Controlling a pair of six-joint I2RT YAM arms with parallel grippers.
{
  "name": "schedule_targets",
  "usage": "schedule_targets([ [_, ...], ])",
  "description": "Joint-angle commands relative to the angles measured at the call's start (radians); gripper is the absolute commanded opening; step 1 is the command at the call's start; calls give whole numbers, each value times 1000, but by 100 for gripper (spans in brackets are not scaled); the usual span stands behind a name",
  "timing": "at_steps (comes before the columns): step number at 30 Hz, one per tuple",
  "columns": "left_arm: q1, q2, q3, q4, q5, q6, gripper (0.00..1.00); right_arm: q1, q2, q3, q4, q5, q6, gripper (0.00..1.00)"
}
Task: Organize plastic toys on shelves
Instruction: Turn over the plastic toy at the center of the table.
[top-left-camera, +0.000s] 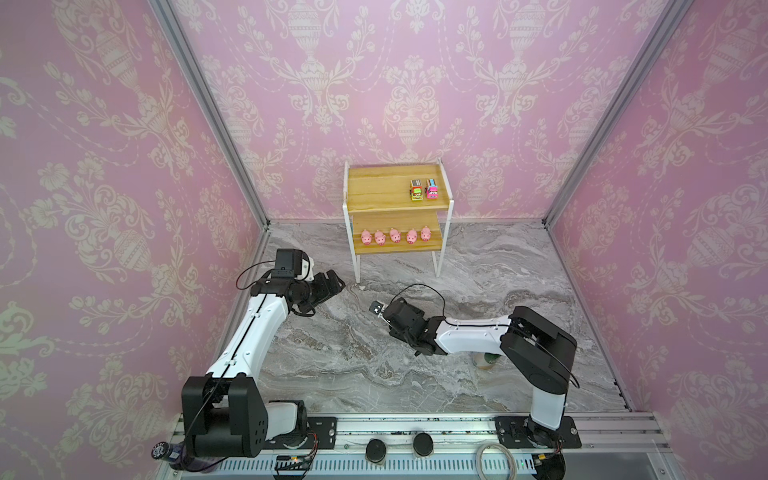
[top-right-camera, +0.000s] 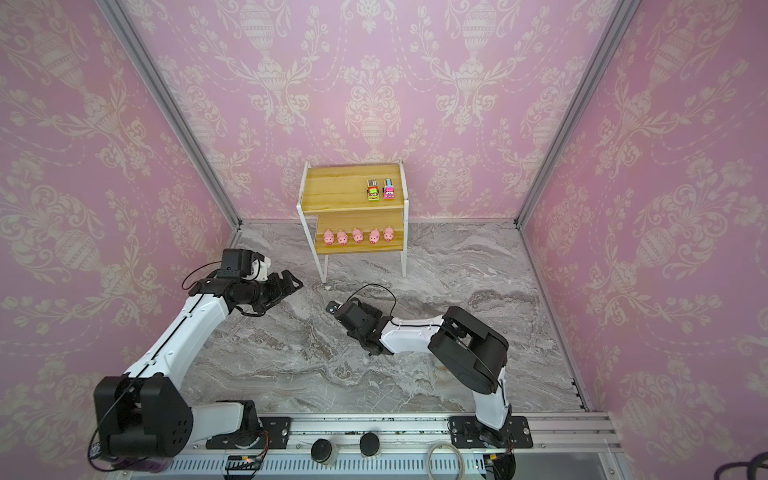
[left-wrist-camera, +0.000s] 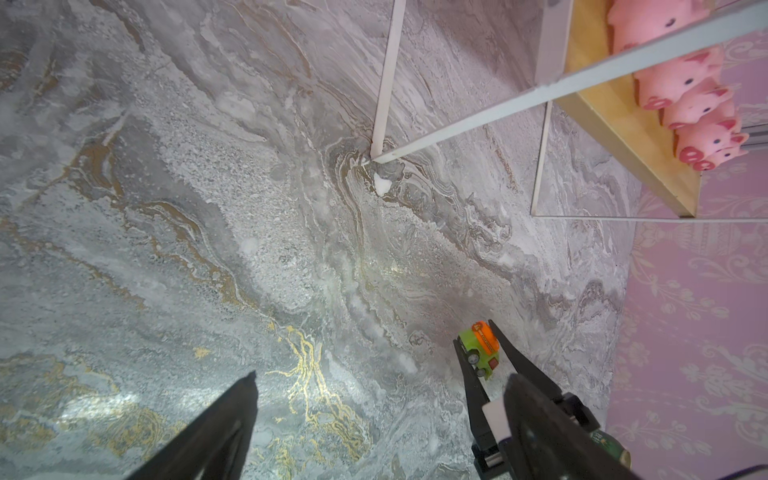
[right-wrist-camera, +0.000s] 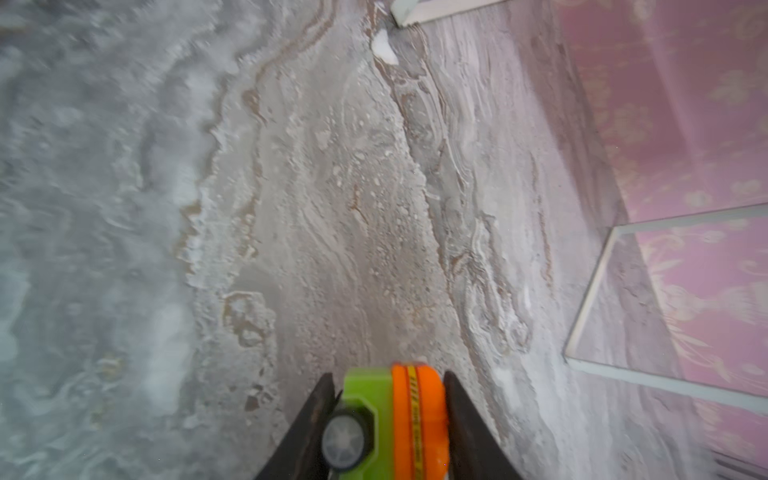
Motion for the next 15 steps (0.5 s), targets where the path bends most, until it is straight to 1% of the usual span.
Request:
schedule_targets([
  [1,9,18,-19,31,-3,8,94,36,59,-18,55,268,-115,38],
  [6,9,21,-19,38,-11,9,94,85,139,-5,51,351,-141,39],
  [12,9,20,-29,52,-11,8,94,135,206,37,-40,351,-107,40],
  [15,9,18,-39,62,-8,6,94,160,220,60,-96,322,-77,44],
])
